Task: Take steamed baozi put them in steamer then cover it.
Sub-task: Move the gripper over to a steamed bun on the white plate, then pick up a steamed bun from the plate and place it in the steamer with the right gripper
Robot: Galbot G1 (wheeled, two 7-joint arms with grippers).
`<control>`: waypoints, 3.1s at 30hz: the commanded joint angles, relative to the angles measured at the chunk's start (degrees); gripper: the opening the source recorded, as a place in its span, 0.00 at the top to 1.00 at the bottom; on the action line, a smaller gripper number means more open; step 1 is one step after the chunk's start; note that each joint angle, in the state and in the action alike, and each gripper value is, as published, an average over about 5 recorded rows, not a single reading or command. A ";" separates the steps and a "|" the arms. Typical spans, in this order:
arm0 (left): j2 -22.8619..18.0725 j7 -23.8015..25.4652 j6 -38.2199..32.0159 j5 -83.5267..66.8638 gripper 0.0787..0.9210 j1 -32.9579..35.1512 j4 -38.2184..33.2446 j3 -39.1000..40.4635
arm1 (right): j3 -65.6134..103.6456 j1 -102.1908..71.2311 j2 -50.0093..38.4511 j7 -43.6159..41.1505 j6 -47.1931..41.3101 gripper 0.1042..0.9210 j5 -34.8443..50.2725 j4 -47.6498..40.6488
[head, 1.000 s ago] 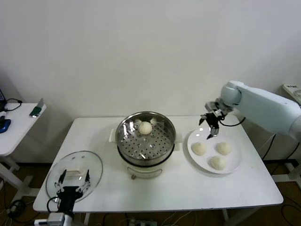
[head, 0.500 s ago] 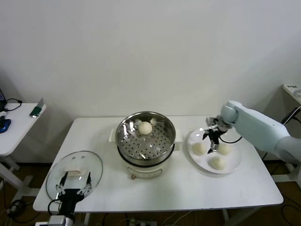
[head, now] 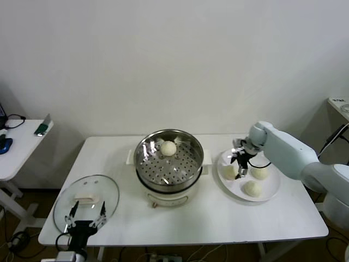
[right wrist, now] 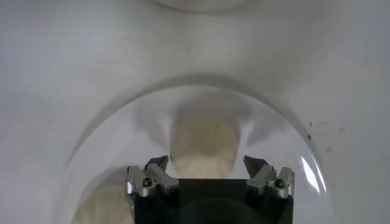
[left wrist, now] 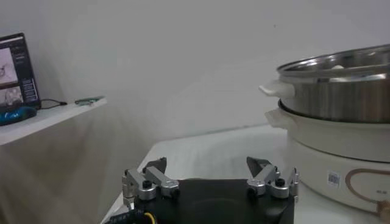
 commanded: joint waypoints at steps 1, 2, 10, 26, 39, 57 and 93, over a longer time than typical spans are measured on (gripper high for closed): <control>-0.05 -0.01 0.01 -0.22 0.12 0.10 0.08 -0.02 | 1.09 -1.00 1.78 -0.07 0.08 0.12 -0.57 -1.94; -0.08 -0.03 -0.01 -0.26 0.12 0.11 0.09 -0.04 | 0.95 -0.98 1.88 -0.11 0.08 0.12 -0.50 -2.01; 0.02 -0.13 -0.08 -1.08 0.12 0.36 0.26 -0.38 | 0.14 -0.29 1.97 -0.61 0.97 0.21 -0.90 -2.52; 0.08 -0.31 -0.28 -1.38 0.12 0.85 -0.19 -0.69 | -4.46 7.47 -1.67 -0.62 0.42 0.27 7.23 1.66; -1.22 -0.03 -0.31 -0.06 0.12 0.75 -1.82 0.99 | -28.29 37.12 3.46 -0.13 -3.78 0.26 38.11 8.40; -0.71 0.25 -0.54 4.17 0.12 1.38 -5.38 3.36 | -38.27 39.56 22.02 8.85 -12.04 0.26 55.86 17.83; 1.05 -0.28 -1.28 3.24 0.12 0.58 -3.74 1.32 | -43.83 26.77 28.07 12.28 -12.62 0.18 51.87 13.69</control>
